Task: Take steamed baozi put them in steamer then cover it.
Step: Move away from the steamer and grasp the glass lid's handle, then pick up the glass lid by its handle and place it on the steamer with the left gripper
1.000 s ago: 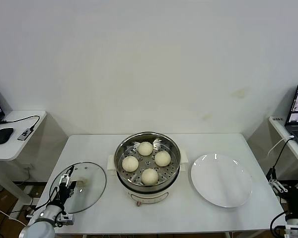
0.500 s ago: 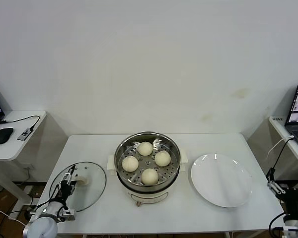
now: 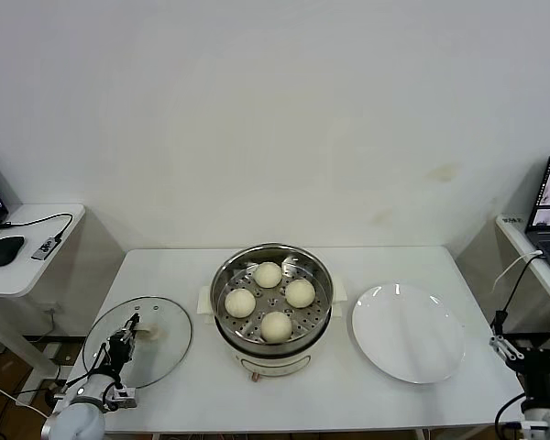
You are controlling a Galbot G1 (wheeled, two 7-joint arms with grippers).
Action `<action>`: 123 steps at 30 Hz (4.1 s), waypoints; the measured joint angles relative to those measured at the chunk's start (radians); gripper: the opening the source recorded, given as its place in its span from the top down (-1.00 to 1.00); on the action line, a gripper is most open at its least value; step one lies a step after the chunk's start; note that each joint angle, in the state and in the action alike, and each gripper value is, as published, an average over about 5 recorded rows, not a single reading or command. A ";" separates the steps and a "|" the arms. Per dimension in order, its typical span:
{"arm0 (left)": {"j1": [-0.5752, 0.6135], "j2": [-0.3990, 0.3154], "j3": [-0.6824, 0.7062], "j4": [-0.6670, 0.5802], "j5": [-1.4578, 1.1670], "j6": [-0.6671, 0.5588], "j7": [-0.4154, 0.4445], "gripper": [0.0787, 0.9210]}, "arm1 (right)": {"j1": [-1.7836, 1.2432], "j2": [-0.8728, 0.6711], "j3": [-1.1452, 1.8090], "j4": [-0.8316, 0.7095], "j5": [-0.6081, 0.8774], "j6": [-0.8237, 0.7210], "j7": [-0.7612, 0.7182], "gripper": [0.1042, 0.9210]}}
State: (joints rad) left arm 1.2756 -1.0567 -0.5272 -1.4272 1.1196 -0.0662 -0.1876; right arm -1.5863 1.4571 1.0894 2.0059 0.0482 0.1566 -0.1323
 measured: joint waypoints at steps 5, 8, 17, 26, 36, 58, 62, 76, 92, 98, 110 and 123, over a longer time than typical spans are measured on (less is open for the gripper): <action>0.025 0.007 -0.028 -0.043 -0.013 0.009 -0.024 0.87 | -0.005 -0.003 -0.014 0.004 -0.007 0.007 -0.003 -0.76; 0.048 0.014 -0.051 -0.086 -0.021 0.024 -0.028 0.87 | -0.010 -0.004 -0.022 0.007 -0.012 0.012 -0.004 -0.76; 0.135 0.059 -0.148 -0.295 -0.074 0.141 0.031 0.87 | -0.016 -0.007 -0.052 0.005 -0.026 0.024 -0.008 -0.76; 0.149 0.152 -0.125 -0.518 -0.165 0.306 0.138 0.87 | -0.013 -0.001 -0.086 -0.019 -0.053 0.038 -0.006 -0.76; 0.008 0.178 0.136 -0.631 -0.140 0.490 0.233 0.87 | 0.000 0.024 -0.117 -0.044 -0.111 0.043 -0.012 -0.76; -0.322 -0.074 0.602 -0.584 0.138 0.743 0.467 0.87 | 0.026 0.054 -0.169 -0.110 -0.221 0.059 -0.015 -0.76; -0.337 -0.120 0.638 -0.562 0.175 0.755 0.490 0.87 | 0.027 0.057 -0.174 -0.112 -0.229 0.060 -0.014 -0.76; -0.363 -0.232 0.700 -0.492 0.286 0.758 0.518 0.87 | 0.024 0.054 -0.192 -0.120 -0.241 0.067 -0.012 -0.76; -0.347 -0.265 0.707 -0.440 0.349 0.732 0.517 0.87 | 0.024 0.054 -0.201 -0.135 -0.248 0.073 -0.010 -0.76; -0.348 -0.275 0.709 -0.427 0.358 0.727 0.511 0.87 | 0.026 0.055 -0.206 -0.138 -0.250 0.073 -0.010 -0.76; -0.349 -0.287 0.703 -0.406 0.362 0.724 0.501 0.87 | 0.031 0.053 -0.213 -0.146 -0.250 0.075 -0.011 -0.76; -0.336 -0.298 0.706 -0.411 0.342 0.727 0.500 0.87 | 0.028 0.053 -0.217 -0.148 -0.257 0.075 -0.014 -0.76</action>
State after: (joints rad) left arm 0.9399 -1.3547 0.1784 -1.8385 1.4620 0.6610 0.3128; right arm -1.5580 1.5101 0.8724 1.8581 -0.2091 0.2315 -0.1460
